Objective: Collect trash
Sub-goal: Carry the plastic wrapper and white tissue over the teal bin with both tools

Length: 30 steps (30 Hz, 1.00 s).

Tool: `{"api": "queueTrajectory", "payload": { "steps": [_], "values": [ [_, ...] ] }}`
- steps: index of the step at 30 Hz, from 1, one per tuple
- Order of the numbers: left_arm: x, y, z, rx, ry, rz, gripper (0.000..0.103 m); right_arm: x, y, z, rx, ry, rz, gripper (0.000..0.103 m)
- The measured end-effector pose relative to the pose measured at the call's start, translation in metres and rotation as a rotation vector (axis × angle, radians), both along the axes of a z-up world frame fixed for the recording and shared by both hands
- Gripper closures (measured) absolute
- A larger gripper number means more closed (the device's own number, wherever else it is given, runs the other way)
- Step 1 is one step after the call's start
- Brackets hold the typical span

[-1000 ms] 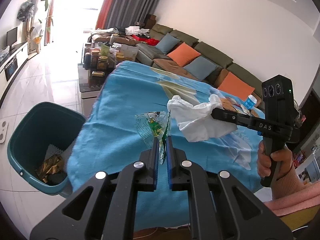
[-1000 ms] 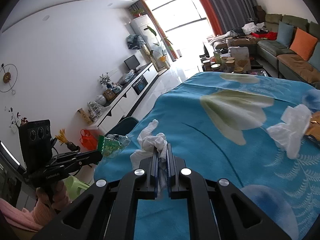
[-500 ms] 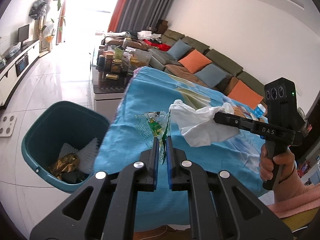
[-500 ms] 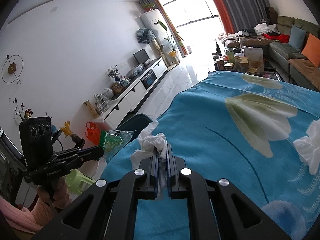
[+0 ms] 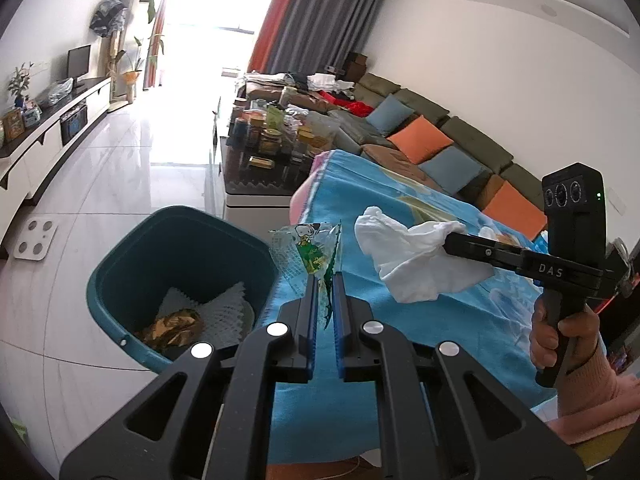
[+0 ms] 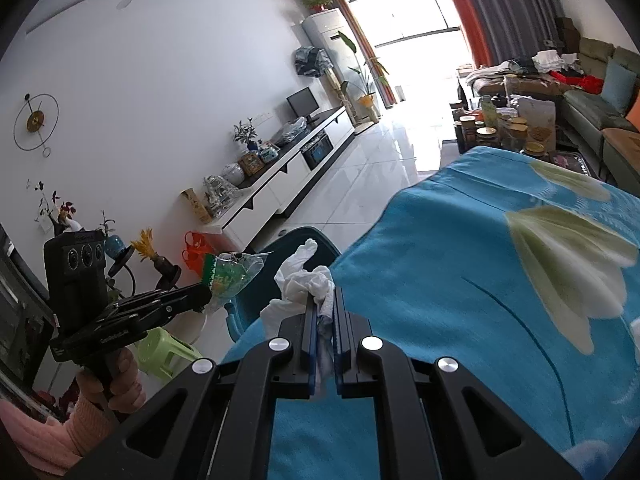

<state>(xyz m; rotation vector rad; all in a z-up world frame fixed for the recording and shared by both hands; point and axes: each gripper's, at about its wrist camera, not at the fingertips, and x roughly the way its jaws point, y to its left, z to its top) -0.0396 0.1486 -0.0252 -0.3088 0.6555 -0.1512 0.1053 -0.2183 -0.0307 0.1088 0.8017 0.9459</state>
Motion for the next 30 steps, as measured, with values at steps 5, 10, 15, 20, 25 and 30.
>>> {"api": "queueTrajectory", "payload": {
  "steps": [5, 10, 15, 20, 25, 30],
  "values": [
    [-0.002, 0.015, -0.003, -0.006, 0.006, 0.036, 0.096, 0.002, 0.014, 0.002, -0.006, -0.007, 0.02, 0.097],
    [-0.003, 0.023, -0.006, -0.009, 0.015, 0.064, 0.096, 0.005, 0.029, 0.003, -0.014, -0.012, 0.038, 0.097],
    [-0.002, 0.031, -0.011, -0.019, 0.027, 0.092, 0.096, 0.008, 0.041, 0.003, -0.023, -0.012, 0.051, 0.097],
    [0.001, 0.036, -0.016, -0.022, 0.038, 0.111, 0.096, 0.011, 0.055, 0.004, -0.035, -0.013, 0.062, 0.097],
    [0.003, 0.039, -0.023, -0.029, 0.049, 0.127, 0.096, 0.015, 0.066, 0.001, -0.049, -0.004, 0.074, 0.097],
    [0.009, 0.043, -0.028, -0.033, 0.066, 0.144, 0.096, 0.02, 0.076, -0.002, -0.057, 0.005, 0.078, 0.097]
  ]
}}
